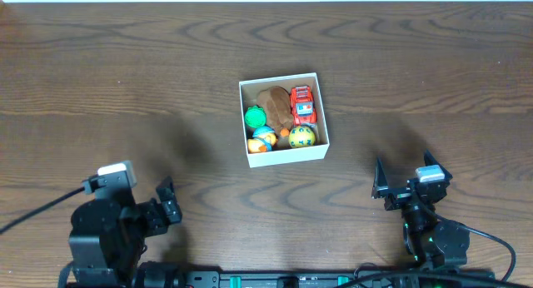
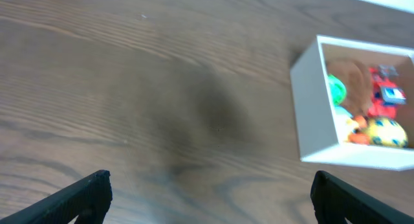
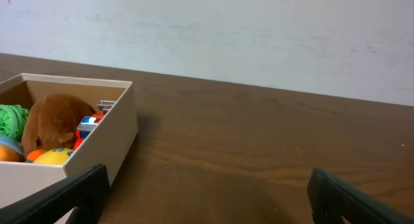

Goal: Pack container

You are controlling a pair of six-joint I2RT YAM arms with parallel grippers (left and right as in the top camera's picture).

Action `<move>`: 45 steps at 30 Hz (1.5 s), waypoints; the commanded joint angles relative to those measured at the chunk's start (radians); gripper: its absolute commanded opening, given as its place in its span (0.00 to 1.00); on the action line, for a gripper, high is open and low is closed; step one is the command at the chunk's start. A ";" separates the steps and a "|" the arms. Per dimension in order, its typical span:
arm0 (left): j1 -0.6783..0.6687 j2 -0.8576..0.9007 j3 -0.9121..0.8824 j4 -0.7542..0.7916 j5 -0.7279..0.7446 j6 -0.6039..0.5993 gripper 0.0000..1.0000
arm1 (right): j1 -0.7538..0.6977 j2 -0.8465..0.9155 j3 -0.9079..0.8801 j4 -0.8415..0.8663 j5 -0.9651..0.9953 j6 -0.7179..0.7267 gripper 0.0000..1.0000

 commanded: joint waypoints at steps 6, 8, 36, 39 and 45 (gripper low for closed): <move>0.034 -0.233 -0.330 0.266 -0.027 0.045 0.98 | 0.004 -0.006 -0.002 -0.004 0.003 0.018 0.99; 0.034 -0.295 -0.450 0.399 -0.024 0.044 0.98 | 0.004 -0.006 -0.002 -0.004 0.003 0.018 0.99; 0.038 -0.426 -0.850 0.924 -0.027 0.044 0.98 | 0.004 -0.006 -0.002 -0.004 0.003 0.018 0.99; 0.038 -0.426 -0.850 0.924 -0.027 0.044 0.98 | 0.004 -0.006 -0.002 -0.004 0.003 0.018 0.99; 0.038 -0.426 -0.850 0.924 -0.027 0.044 0.98 | 0.004 -0.006 -0.002 -0.004 0.003 0.018 0.99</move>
